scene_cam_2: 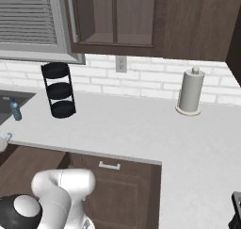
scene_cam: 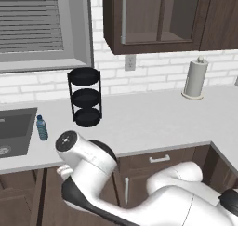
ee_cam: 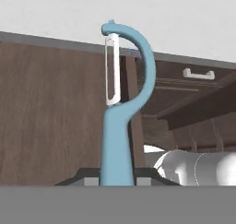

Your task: Pick the peeler from the drawer and place it on the counter.

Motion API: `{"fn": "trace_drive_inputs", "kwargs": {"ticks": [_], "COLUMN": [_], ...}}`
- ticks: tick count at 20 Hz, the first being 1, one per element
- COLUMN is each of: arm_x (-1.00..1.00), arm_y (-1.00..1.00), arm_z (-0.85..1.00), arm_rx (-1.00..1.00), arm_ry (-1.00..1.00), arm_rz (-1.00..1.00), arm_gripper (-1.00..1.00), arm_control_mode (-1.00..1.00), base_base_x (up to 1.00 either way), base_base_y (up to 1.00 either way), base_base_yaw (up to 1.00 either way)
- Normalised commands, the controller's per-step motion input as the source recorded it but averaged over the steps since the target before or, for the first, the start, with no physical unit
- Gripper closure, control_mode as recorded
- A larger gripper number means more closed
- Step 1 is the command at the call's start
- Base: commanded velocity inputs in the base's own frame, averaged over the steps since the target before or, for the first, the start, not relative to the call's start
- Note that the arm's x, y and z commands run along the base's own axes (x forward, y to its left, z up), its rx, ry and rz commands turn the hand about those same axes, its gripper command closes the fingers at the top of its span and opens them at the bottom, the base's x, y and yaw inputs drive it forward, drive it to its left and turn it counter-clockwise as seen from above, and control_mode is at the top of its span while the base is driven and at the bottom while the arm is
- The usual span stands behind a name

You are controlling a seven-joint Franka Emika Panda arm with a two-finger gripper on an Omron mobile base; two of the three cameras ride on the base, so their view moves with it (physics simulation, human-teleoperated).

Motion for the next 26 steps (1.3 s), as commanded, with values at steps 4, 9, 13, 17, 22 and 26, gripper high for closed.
{"fn": "trace_drive_inputs", "kwargs": {"ticks": [4, 9, 13, 17, 22, 26], "arm_x": [0.73, 0.94, 0.77, 0.26, 0.06, 0.41], "arm_y": [-0.15, -0.16, -0.21, -0.60, -0.65, -0.36], "arm_z": [0.57, 0.02, -0.15, -0.41, -0.46, -0.47], "arm_rx": [-0.07, 0.00, 0.00, 0.06, 0.08, 0.21], "arm_ry": [-0.11, -0.08, -0.01, 0.01, 0.00, -0.01], "arm_rz": [0.00, 0.00, 0.00, -0.05, -0.27, -0.23], "arm_gripper": [1.00, 1.00, 1.00, 1.00, 1.00, 1.00], "arm_control_mode": [-1.00, -1.00, -1.00, -1.00, -1.00, -1.00], "base_base_x": [0.00, 0.00, 0.00, 0.00, 0.00, 0.00], "base_base_y": [0.00, 0.00, 0.00, 0.00, 0.00, 0.00], "base_base_yaw": [0.00, 0.00, 0.00, 0.00, 0.00, 0.00]}}
